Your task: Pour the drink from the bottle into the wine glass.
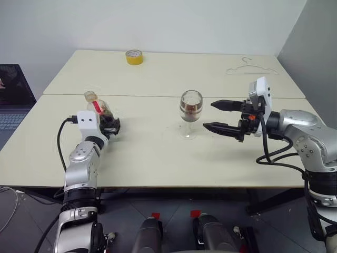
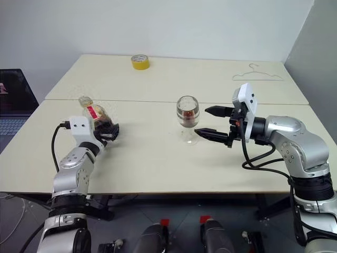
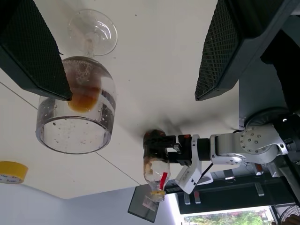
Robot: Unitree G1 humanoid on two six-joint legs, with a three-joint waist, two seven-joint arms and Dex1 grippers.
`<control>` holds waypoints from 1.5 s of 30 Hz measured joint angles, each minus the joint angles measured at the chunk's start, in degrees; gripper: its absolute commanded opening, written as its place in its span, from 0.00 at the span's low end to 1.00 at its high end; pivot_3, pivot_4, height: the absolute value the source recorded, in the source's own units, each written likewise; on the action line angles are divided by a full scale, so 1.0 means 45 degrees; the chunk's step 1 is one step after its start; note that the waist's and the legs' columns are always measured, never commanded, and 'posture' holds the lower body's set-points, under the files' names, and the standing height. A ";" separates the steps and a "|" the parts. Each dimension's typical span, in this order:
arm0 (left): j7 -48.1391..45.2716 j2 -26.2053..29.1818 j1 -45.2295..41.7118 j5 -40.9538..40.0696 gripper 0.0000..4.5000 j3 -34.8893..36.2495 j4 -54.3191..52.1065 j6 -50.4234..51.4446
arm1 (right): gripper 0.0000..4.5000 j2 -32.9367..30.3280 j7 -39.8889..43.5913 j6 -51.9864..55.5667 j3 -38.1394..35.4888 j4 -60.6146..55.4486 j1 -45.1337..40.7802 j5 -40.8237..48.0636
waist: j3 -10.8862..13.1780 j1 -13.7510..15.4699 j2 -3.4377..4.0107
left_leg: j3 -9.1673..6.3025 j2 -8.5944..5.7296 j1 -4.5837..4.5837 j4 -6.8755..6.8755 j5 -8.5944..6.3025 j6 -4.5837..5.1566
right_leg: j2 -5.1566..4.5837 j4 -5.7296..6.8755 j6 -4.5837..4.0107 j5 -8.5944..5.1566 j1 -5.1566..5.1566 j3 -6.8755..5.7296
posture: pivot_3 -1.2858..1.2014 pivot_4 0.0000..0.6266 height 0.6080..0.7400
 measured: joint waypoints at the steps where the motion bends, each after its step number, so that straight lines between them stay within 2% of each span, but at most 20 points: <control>1: -0.0003 0.0001 0.0042 0.0002 0.99 -0.0012 -0.0009 0.0010 | 1.00 0.0000 0.0000 0.0000 0.0000 0.0000 0.0000 -0.0004 | 0.0000 0.0000 0.0000 | -0.0002 0.0000 -0.0001 0.0000 0.0000 0.0000 | 0.0000 -0.0001 -0.0002 -0.0001 0.0000 -0.0002 | 0.52 0.24 1.00; 9: -0.0517 0.0394 0.0486 -0.0372 0.99 -0.0041 -0.1737 0.1054 | 1.00 -0.0001 0.0073 -0.0018 0.0066 0.0091 -0.0065 -0.0024 | 0.0000 -0.0011 0.0000 | -0.0017 0.0012 -0.0032 -0.0021 0.0000 0.0000 | 0.0002 -0.0091 0.0001 0.0006 0.0005 -0.0022 | 0.52 0.24 1.00; 16: -0.2011 0.2298 0.0603 -0.1386 0.99 0.0033 -0.4573 0.3531 | 1.00 -0.0026 0.0332 -0.0123 0.0080 0.0411 -0.0216 -0.0130 | 0.0001 -0.0016 0.0001 | -0.0012 0.0001 -0.0036 -0.0066 -0.0002 -0.0001 | -0.0011 -0.0133 0.0008 0.0009 0.0003 -0.0017 | 0.52 0.24 1.00; 21: -0.3515 0.3683 0.1894 -0.1960 0.99 0.0353 -0.5078 0.4234 | 1.00 -0.0203 0.0632 -0.0054 0.0085 0.0637 -0.0351 -0.0104 | 0.0001 -0.0047 0.0001 | 0.0006 0.0007 -0.0009 -0.0176 -0.0001 0.0000 | -0.0013 -0.0167 -0.0008 0.0000 -0.0022 -0.0009 | 0.52 0.24 1.00; 25: -0.4699 0.4621 0.2211 -0.2331 0.99 0.0433 -0.5575 0.4423 | 1.00 -0.0310 0.0835 -0.0057 0.0088 0.0897 -0.0493 -0.0123 | 0.0003 -0.0008 0.0000 | -0.0008 0.0008 -0.0020 -0.0206 -0.0001 0.0000 | -0.0009 -0.0171 -0.0038 -0.0019 -0.0035 -0.0031 | 0.52 0.24 1.00; 28: -0.5247 0.5023 0.2110 -0.2594 0.99 0.0672 -0.5593 0.4384 | 1.00 -0.0387 0.0870 -0.0089 0.0089 0.1070 -0.0542 -0.0214 | 0.0003 0.0009 0.0001 | -0.0006 0.0007 -0.0028 -0.0209 -0.0002 0.0000 | -0.0015 -0.0189 -0.0037 -0.0020 -0.0035 -0.0031 | 0.52 0.24 1.00; 36: -0.7623 0.7140 0.1733 -0.3109 0.99 0.1010 -0.5378 0.3927 | 1.00 -0.1174 0.1236 -0.0417 -0.0024 0.1433 -0.0543 -0.0600 | 0.0009 -0.0015 0.0009 | 0.0014 0.0011 -0.0027 -0.0220 -0.0002 -0.0001 | -0.0027 -0.0217 -0.0036 -0.0019 -0.0041 -0.0027 | 0.52 0.24 1.00; 45: -1.0887 0.9704 0.1084 -0.3307 0.99 0.1424 -0.3220 0.2783 | 1.00 -0.2459 0.2435 -0.0861 -0.0192 0.2445 -0.0954 -0.0953 | 0.0015 -0.0028 0.0010 | 0.0106 0.0023 -0.0075 -0.0260 -0.0002 0.0000 | -0.0047 -0.0218 -0.0036 -0.0019 -0.0156 -0.0004 | 0.52 0.24 1.00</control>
